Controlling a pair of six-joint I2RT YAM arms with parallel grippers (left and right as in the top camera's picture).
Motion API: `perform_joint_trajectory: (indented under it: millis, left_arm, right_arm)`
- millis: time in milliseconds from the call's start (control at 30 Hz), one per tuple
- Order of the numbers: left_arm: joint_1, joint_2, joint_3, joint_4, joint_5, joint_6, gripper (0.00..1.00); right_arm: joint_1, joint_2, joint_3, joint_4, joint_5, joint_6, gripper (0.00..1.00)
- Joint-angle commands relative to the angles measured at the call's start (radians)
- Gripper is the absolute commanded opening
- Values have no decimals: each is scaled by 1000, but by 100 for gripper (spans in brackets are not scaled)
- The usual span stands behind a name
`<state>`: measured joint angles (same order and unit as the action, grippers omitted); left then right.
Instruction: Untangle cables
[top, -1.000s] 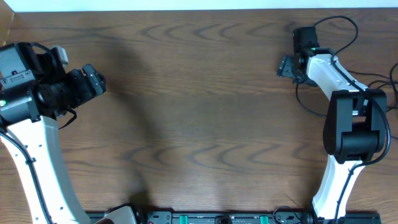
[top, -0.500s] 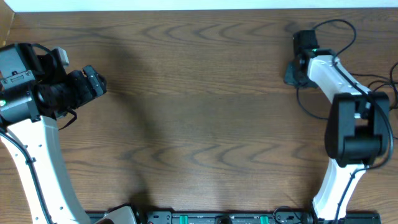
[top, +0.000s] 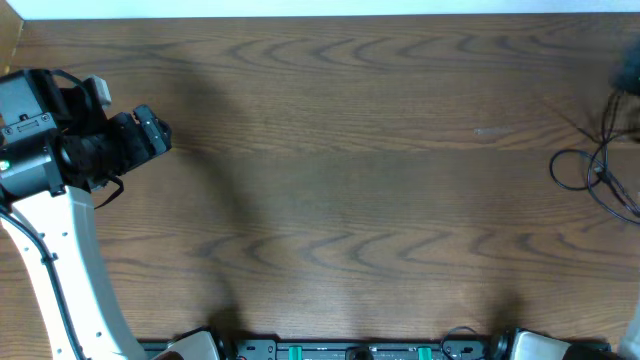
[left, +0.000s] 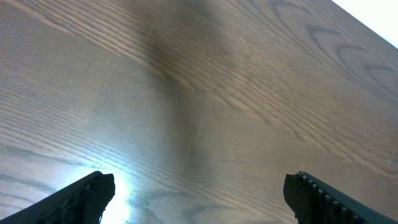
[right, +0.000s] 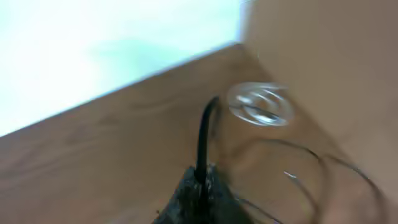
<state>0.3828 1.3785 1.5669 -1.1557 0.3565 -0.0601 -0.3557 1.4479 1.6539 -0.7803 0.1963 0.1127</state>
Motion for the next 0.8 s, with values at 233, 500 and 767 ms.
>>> perform_joint_trajectory:
  millis: [233,500,767]
  left_arm:
    - [2,2,6,-3,-9,22,93]
    - [2,2,6,-3,-9,34,93]
    - [2,2,6,-6,-9,41,93]
  right_arm:
    - [-491,349,-25,84,-160,32,1]
    - [-621,611,-25,108,-161,-12,1]
    - [-666,797,-25,179,-164,-73,1]
